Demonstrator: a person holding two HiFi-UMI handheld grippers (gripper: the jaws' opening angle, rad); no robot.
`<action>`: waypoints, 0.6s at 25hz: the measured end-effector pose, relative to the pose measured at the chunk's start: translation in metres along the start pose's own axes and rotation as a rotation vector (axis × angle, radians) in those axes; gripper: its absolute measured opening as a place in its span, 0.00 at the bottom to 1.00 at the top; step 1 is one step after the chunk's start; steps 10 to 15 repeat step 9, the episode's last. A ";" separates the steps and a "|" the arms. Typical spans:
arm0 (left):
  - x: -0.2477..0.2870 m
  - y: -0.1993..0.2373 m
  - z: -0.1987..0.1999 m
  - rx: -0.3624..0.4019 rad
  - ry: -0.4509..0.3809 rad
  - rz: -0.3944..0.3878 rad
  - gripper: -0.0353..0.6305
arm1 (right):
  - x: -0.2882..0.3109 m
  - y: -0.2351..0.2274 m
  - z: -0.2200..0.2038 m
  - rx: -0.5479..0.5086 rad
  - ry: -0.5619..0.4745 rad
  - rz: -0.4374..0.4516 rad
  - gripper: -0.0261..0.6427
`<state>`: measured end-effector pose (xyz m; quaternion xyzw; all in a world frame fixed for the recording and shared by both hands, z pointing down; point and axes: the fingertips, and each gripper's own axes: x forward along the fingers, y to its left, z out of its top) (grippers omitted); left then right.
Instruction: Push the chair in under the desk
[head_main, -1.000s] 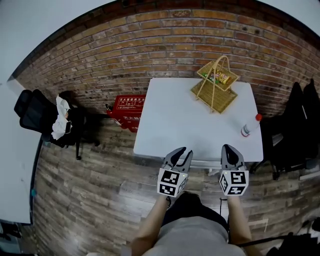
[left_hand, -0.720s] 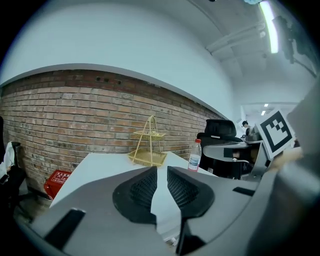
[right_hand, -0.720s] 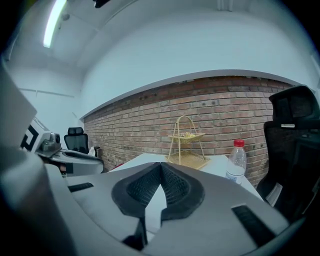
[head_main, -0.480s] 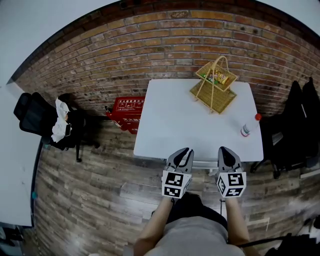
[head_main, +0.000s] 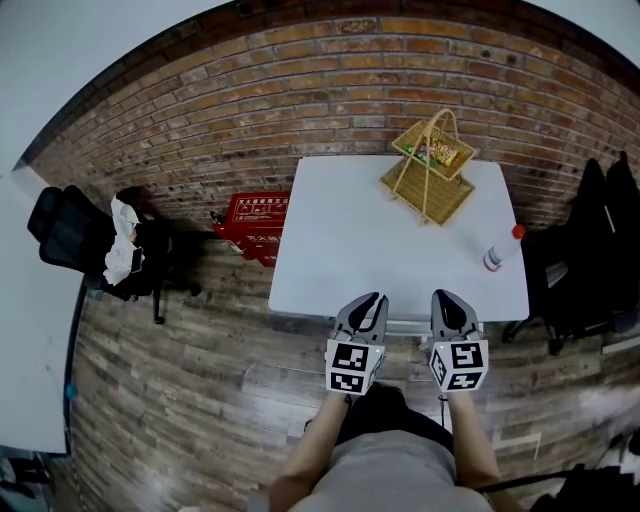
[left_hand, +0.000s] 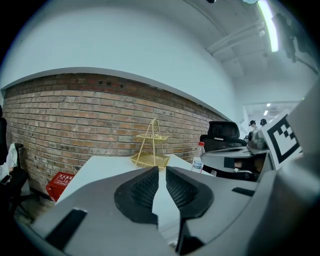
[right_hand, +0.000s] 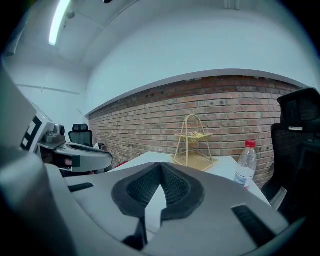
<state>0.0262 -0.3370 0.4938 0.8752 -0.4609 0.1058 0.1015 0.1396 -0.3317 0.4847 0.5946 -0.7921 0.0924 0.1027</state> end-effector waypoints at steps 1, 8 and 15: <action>0.000 0.001 0.000 0.001 0.000 0.001 0.14 | 0.001 0.001 0.000 0.000 0.001 0.002 0.06; 0.000 0.006 0.000 0.003 -0.002 0.015 0.13 | 0.004 0.002 -0.001 0.001 0.009 0.013 0.06; 0.000 0.007 -0.001 0.004 -0.002 0.017 0.13 | 0.004 0.003 -0.002 0.001 0.009 0.013 0.06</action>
